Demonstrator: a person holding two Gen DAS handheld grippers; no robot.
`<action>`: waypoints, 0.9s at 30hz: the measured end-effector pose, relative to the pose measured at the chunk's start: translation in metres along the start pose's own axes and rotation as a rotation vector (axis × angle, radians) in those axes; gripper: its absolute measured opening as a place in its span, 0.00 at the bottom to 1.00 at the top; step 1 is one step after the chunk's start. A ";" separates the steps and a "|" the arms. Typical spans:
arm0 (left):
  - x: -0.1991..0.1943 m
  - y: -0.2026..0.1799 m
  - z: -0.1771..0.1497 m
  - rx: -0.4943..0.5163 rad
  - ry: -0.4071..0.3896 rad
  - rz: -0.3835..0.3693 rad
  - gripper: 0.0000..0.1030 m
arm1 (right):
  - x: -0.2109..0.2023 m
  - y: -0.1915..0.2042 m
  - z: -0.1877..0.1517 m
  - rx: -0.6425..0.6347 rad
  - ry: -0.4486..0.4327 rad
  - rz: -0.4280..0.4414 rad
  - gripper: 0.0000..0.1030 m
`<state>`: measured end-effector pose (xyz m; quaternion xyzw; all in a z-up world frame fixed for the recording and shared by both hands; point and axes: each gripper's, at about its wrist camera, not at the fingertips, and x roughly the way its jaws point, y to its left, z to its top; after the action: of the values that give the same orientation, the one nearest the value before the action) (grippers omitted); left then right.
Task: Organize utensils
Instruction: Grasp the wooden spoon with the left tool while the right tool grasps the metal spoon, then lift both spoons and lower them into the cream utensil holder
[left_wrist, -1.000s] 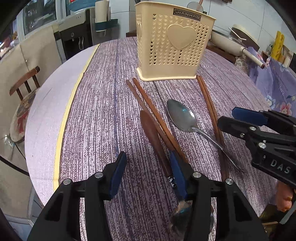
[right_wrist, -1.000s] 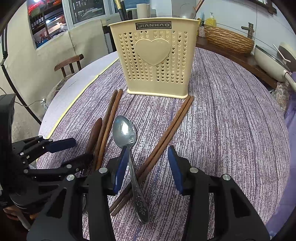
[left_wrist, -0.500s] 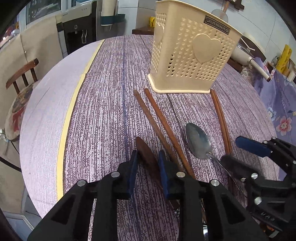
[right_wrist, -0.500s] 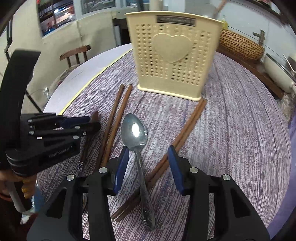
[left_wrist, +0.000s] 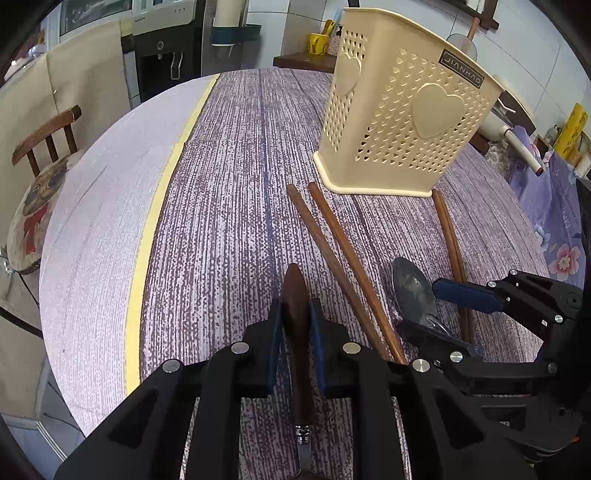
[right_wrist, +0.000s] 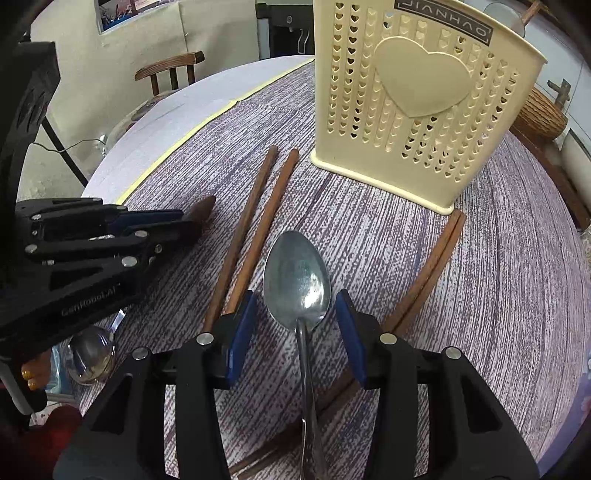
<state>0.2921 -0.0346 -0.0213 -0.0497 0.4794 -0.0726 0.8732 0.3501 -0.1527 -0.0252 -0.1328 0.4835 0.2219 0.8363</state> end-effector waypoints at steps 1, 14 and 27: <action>0.000 0.000 0.000 -0.002 0.001 0.000 0.16 | 0.001 0.002 0.002 0.001 -0.002 -0.005 0.44; 0.003 0.003 0.006 -0.017 0.002 0.002 0.16 | 0.016 0.010 0.022 0.028 0.009 -0.015 0.38; -0.013 0.008 0.015 -0.041 -0.053 -0.002 0.16 | -0.021 -0.010 0.027 0.145 -0.091 0.053 0.37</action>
<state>0.2988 -0.0240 -0.0035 -0.0701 0.4574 -0.0622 0.8843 0.3655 -0.1547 0.0067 -0.0486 0.4632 0.2142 0.8586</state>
